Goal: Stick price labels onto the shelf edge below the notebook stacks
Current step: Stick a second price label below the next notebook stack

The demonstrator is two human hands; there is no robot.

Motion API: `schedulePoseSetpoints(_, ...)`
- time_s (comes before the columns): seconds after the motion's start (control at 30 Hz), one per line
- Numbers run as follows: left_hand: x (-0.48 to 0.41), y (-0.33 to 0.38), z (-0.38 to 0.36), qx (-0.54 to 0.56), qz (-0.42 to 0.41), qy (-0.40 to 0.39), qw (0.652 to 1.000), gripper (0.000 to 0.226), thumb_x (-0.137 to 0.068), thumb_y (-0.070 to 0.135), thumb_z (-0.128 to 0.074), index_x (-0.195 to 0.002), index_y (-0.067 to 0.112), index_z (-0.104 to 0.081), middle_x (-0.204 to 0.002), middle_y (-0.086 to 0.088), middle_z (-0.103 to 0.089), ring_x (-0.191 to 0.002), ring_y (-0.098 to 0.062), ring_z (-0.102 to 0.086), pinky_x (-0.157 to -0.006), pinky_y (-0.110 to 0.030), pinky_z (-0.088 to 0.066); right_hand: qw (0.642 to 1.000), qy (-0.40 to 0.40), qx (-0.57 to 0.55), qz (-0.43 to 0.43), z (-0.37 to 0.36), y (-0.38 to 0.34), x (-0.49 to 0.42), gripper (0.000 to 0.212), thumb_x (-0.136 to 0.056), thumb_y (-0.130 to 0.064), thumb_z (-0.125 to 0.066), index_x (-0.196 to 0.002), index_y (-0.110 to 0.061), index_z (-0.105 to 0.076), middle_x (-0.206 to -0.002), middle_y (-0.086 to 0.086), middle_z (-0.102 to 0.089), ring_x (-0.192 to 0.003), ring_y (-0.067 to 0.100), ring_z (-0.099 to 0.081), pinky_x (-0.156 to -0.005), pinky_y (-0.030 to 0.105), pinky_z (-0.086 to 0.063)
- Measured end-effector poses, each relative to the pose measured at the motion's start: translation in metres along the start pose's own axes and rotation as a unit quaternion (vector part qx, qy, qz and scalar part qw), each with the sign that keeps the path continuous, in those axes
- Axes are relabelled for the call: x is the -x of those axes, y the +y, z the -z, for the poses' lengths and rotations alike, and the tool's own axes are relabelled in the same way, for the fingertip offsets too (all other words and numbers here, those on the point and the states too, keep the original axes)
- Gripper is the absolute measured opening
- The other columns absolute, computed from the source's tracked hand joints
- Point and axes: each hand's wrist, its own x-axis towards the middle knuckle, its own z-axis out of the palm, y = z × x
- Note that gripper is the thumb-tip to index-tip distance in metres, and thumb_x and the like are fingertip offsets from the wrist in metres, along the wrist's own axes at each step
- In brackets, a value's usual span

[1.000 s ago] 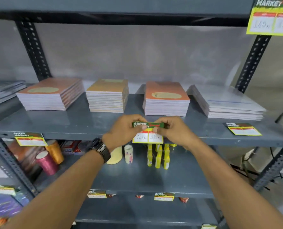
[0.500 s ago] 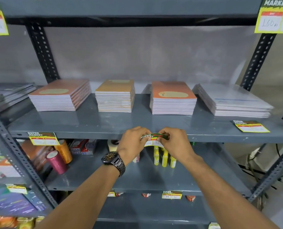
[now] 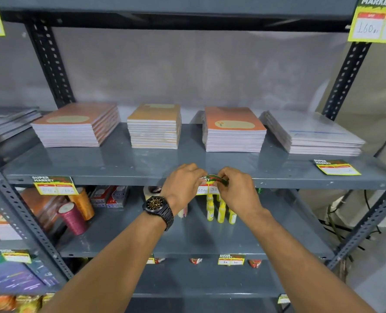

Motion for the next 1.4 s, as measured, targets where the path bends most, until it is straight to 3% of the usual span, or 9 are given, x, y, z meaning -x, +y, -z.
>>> schedulePoseSetpoints(0.27, -0.002, -0.001, 0.003, -0.006, -0.002, 0.008, 1.000, 0.017, -0.091, 0.025, -0.059, -0.105, 0.019, -0.066, -0.097, -0.004, -0.064, -0.093, -0.024, -0.053, -0.074, -0.036, -0.045, 0.995, 0.042, 0.086, 0.035, 0.001, -0.001, 0.003, 0.013, -0.081, -0.015, -0.070, -0.091, -0.015, -0.061, -0.092, 0.003, -0.062, -0.085, 0.027, -0.056, -0.072, 0.041, -0.049)
schedulePoseSetpoints(0.4, 0.005, -0.004, 0.002, -0.005, 0.019, 0.027, 0.999, 0.014, -0.090, 0.028, -0.061, -0.100, 0.020, -0.065, -0.097, -0.001, -0.062, -0.094, -0.024, -0.051, -0.073, -0.036, -0.045, 0.951, 0.108, 0.167, 0.237, -0.013, 0.014, 0.021, 0.026, -0.082, -0.007, -0.065, -0.108, -0.012, -0.066, -0.111, 0.006, -0.067, -0.103, 0.032, -0.060, -0.087, 0.041, -0.045)
schedulePoseSetpoints(0.47, 0.010, -0.007, 0.001, -0.008, 0.032, 0.040, 0.999, 0.012, -0.090, 0.025, -0.061, -0.100, 0.021, -0.065, -0.097, -0.001, -0.062, -0.094, -0.025, -0.051, -0.073, -0.038, -0.047, 0.922, 0.062, 0.198, 0.327, -0.029, 0.028, 0.033, 0.039, -0.088, -0.010, -0.054, -0.128, -0.009, -0.057, -0.133, 0.008, -0.059, -0.129, 0.030, -0.049, -0.109, 0.042, -0.036)
schedulePoseSetpoints(0.53, 0.015, -0.010, 0.001, -0.019, 0.036, 0.048, 0.998, 0.013, -0.090, 0.025, -0.060, -0.102, 0.023, -0.064, -0.096, 0.001, -0.063, -0.093, -0.024, -0.051, -0.073, -0.036, -0.047, 0.905, 0.015, 0.252, 0.343, -0.042, 0.043, 0.039, 0.054, -0.094, -0.016, -0.048, -0.146, -0.008, -0.037, -0.152, 0.010, -0.041, -0.145, 0.028, -0.030, -0.119, 0.045, -0.022)
schedulePoseSetpoints(0.73, 0.017, -0.017, 0.004, -0.045, 0.040, 0.067, 0.996, 0.017, -0.089, 0.035, -0.060, -0.102, 0.025, -0.065, -0.094, 0.003, -0.064, -0.089, -0.022, -0.053, -0.075, -0.035, -0.044, 0.878, -0.038, 0.342, 0.333, -0.051, 0.064, 0.028, 0.066, -0.098, -0.025, -0.041, -0.154, -0.007, -0.010, -0.163, 0.011, -0.004, -0.151, 0.027, -0.004, -0.121, 0.050, -0.005)
schedulePoseSetpoints(0.93, 0.015, -0.024, 0.001, -0.045, 0.034, 0.063, 0.996, 0.021, -0.089, 0.035, -0.060, -0.106, 0.023, -0.064, -0.098, 0.002, -0.066, -0.091, -0.023, -0.054, -0.079, -0.036, -0.045, 0.872, -0.054, 0.370, 0.317, -0.051, 0.060, 0.031, 0.072, -0.095, -0.027, -0.041, -0.154, -0.007, -0.005, -0.163, 0.010, 0.003, -0.151, 0.027, 0.002, -0.121, 0.051, -0.003)
schedulePoseSetpoints(1.03, 0.020, -0.020, 0.003, -0.038, 0.035, 0.052, 0.997, 0.025, -0.091, 0.034, -0.057, -0.113, 0.022, -0.061, -0.106, 0.001, -0.066, -0.097, -0.023, -0.053, -0.084, -0.036, -0.044, 0.884, -0.051, 0.355, 0.301, -0.039, 0.043, 0.040, 0.067, -0.096, -0.029, -0.042, -0.154, -0.009, -0.015, -0.162, 0.009, -0.009, -0.150, 0.026, -0.006, -0.121, 0.051, -0.009)
schedulePoseSetpoints(1.2, 0.038, -0.009, 0.001, -0.031, 0.027, 0.120, 0.992, 0.047, -0.091, 0.046, -0.054, -0.132, 0.023, -0.047, -0.108, 0.002, -0.066, -0.097, -0.026, -0.057, -0.086, -0.042, -0.045, 0.955, 0.029, 0.169, 0.241, 0.002, 0.030, 0.052, 0.054, -0.098, -0.028, -0.047, -0.148, -0.011, -0.036, -0.157, 0.007, -0.033, -0.145, 0.018, -0.029, -0.120, 0.038, -0.020)
schedulePoseSetpoints(1.4, 0.032, 0.026, -0.009, -0.022, -0.034, 0.163, 0.986, 0.040, -0.090, 0.047, -0.047, -0.126, 0.029, -0.048, -0.107, 0.008, -0.065, -0.095, -0.020, -0.055, -0.081, -0.035, -0.040, 0.985, 0.172, 0.012, 0.009, 0.101, 0.081, 0.044, 0.030, -0.094, -0.018, -0.057, -0.124, -0.015, -0.061, -0.128, 0.004, -0.064, -0.117, 0.019, -0.057, -0.098, 0.023, -0.040)
